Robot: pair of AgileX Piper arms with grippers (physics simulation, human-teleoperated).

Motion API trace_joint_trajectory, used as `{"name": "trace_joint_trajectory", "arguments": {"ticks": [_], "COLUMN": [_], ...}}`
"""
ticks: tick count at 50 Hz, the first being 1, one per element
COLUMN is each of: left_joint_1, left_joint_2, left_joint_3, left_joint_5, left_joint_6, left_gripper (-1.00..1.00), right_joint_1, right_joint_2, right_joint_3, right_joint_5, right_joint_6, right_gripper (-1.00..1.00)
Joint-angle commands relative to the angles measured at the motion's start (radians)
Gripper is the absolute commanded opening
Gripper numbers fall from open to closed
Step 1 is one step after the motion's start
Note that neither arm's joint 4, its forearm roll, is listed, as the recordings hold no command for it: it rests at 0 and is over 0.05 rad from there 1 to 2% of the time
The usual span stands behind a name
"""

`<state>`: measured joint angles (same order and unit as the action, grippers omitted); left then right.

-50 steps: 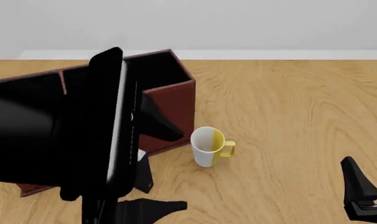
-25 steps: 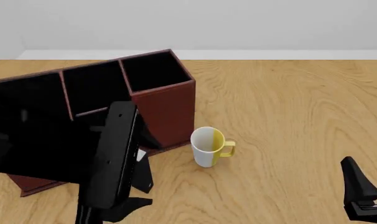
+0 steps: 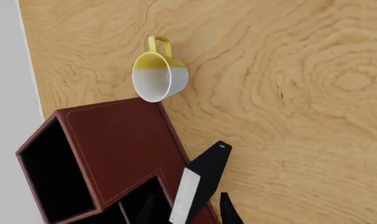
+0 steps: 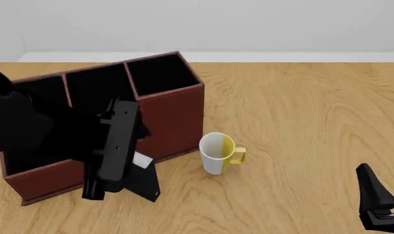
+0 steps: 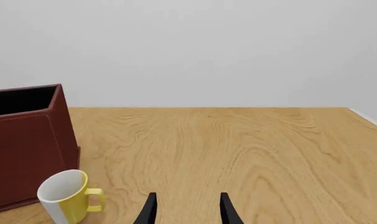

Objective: Pick up the book and place it in the front compartment of the caddy.

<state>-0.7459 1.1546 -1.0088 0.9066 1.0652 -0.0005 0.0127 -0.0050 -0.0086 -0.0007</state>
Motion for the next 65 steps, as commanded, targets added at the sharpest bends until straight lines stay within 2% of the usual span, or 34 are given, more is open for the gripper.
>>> {"name": "trace_joint_trajectory", "arguments": {"ticks": [1,8,20,24,47,59,65], "left_joint_1": [0.114,0.159,0.156,0.167,0.171,0.145,0.149], "left_joint_2": [0.03,0.053,0.064,0.07,0.1,0.107,0.113], "left_joint_3": [0.035,0.041,0.062,0.076,0.126,0.138,0.15], "left_joint_5": [-0.068,-0.099,-0.129,-0.145,-0.211,-0.211,-0.218], "left_joint_6": [0.117,0.146,0.127,0.14,0.11,0.063,0.068], "left_gripper": [1.0,1.0,1.0,1.0,1.0,1.0,1.0], "right_joint_1": [0.0,0.0,0.0,0.0,0.0,0.0,-0.001], "right_joint_2": [0.001,0.002,-0.003,-0.003,0.0,-0.003,-0.001], "right_joint_3": [0.002,0.002,0.0,0.001,0.003,0.0,0.001], "right_joint_5": [-0.003,-0.004,0.002,0.002,-0.003,0.002,0.0], "right_joint_6": [0.0,0.0,0.0,0.0,0.001,0.0,0.0], "right_gripper": [1.0,1.0,1.0,1.0,1.0,1.0,1.0]}}
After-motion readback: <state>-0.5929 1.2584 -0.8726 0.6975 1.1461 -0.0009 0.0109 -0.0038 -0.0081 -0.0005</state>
